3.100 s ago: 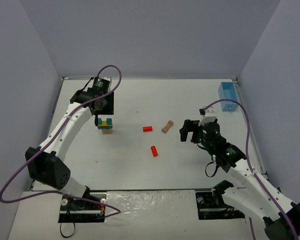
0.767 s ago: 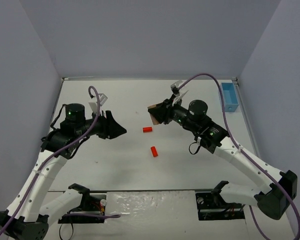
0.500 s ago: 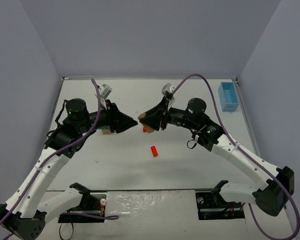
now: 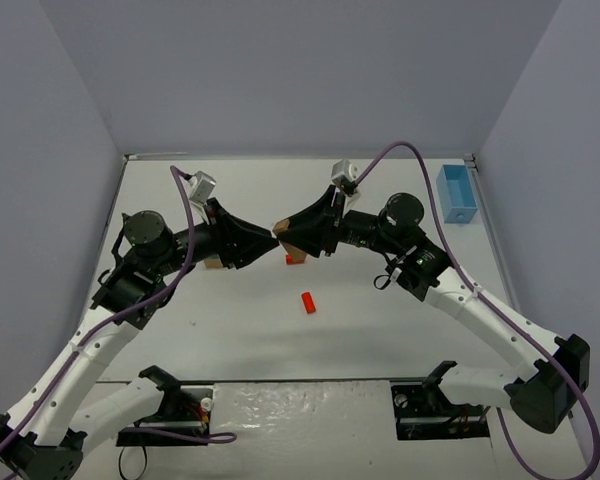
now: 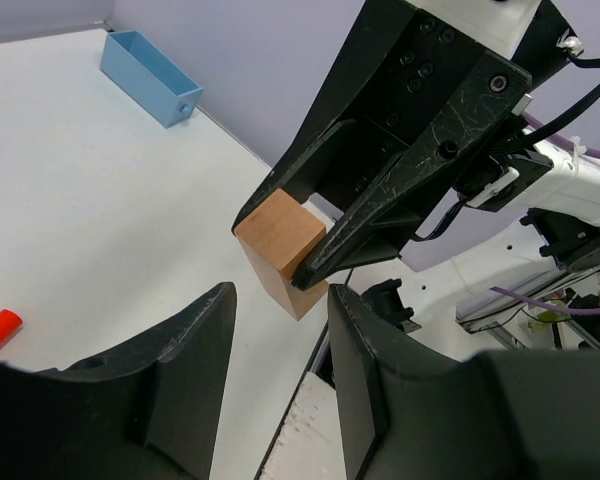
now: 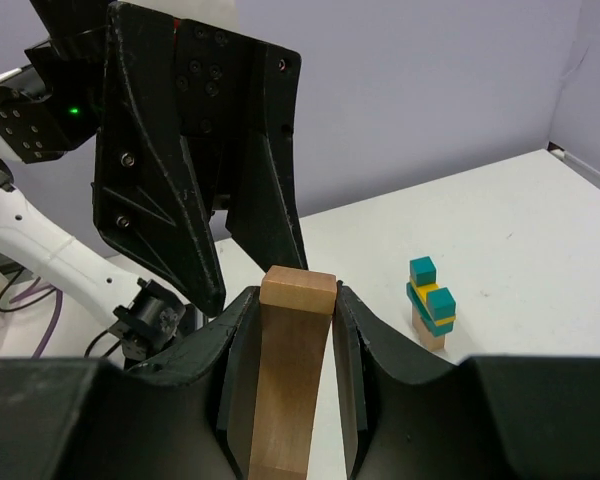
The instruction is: Build the wood block tower
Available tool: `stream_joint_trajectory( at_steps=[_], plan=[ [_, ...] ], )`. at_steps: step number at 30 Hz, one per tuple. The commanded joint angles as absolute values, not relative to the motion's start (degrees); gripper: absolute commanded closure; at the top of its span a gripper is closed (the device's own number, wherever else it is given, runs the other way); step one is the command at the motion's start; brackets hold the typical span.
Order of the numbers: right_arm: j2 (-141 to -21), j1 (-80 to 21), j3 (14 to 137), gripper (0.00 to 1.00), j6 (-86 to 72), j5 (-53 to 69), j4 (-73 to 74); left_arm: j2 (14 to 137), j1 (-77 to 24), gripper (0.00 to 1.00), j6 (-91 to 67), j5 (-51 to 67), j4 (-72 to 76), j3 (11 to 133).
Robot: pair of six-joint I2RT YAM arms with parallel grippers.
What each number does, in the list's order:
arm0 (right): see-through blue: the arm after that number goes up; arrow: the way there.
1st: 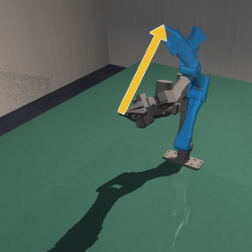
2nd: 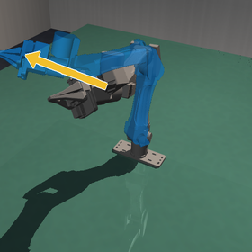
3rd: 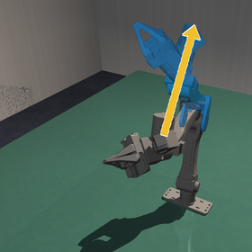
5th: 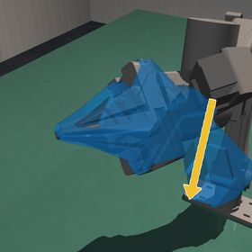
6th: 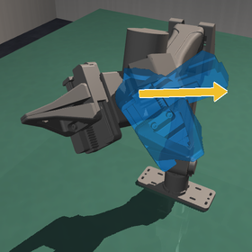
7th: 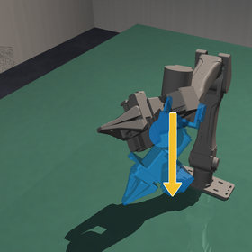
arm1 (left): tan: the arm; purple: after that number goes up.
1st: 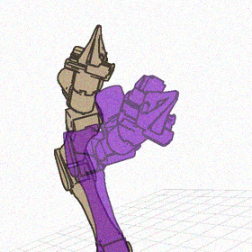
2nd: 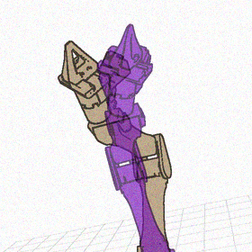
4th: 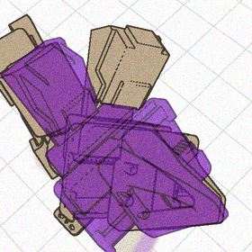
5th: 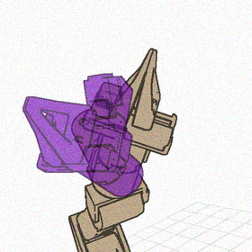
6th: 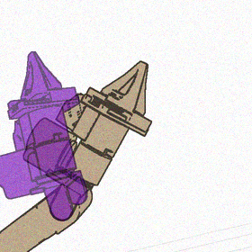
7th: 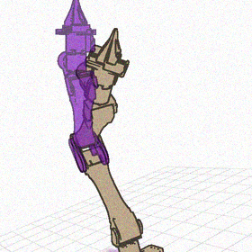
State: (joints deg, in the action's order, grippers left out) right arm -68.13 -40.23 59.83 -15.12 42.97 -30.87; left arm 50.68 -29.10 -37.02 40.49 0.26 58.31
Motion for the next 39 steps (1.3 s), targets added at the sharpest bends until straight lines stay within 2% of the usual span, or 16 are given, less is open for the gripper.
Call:
stream_joint_trajectory(
  at_steps=[1,13,22,31,39],
  plan=[
    [-68.0,-40.4,63.7,1.0,-16.4,41.8,-39.0,48.8,-29.2,0.62,-36.2,39.1,7.8,58.7],
    [-71.3,-40.0,68.7,1.0,-20.8,45.9,-42.0,54.1,-29.2,0.62,-33.5,47.3,11.6,61.1],
    [-73.8,-39.7,70.6,1.0,-22.8,50.2,-43.7,53.1,-28.8,0.62,-27.2,50.2,12.5,62.6],
    [-75.1,-39.4,71.5,1.0,-23.9,54.0,-44.5,55.6,-27.6,0.62,-30.1,57.4,17.4,63.1],
    [-75.2,-38.9,71.3,1.0,-24.5,54.8,-45.1,56.0,-27.5,0.65,-31.5,58.1,20.2,62.6]
  ],
)
